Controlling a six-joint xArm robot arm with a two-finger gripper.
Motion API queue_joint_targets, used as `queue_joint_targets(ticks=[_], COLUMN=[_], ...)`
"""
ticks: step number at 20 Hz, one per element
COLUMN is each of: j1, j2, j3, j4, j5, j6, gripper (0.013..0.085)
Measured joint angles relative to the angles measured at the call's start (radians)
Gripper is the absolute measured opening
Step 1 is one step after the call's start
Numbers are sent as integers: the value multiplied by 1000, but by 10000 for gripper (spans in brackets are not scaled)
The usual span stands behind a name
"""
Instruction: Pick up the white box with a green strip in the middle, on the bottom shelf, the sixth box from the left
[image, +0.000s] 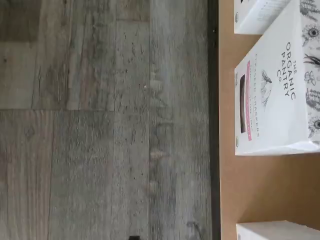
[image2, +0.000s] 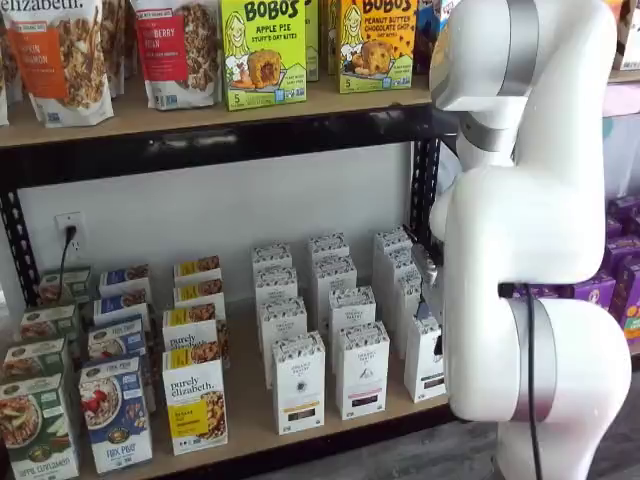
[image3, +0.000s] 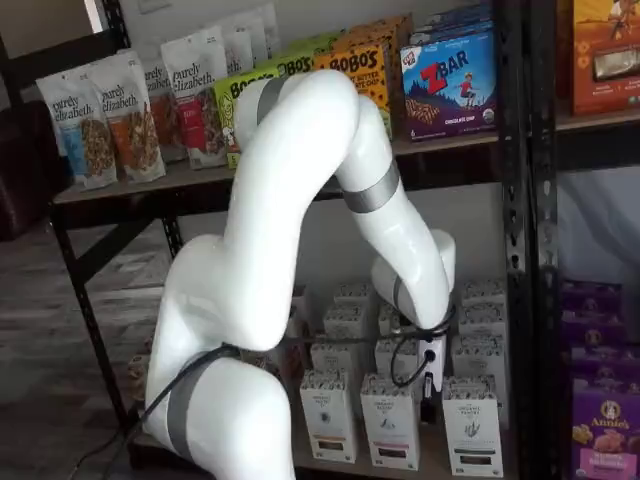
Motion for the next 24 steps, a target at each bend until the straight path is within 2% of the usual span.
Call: queue_joint_targets(ticks=[3,5,9,14,15,20,22,24], j1=[-7,-3,8,20,19,15,12,11], j2=[14,20,32,72,82,127,152,182], j3=[-38,-43,-47,-78,-91,-153,-189,-225], j4=[-22,4,118,292,307,320,298,258], j5=[78,76,34,-29,-32,-36,-30,-32], j6=[20,0,-93,-244,-259,-271,-252,-216], gripper=[850,850,850,850,850,850,850,850])
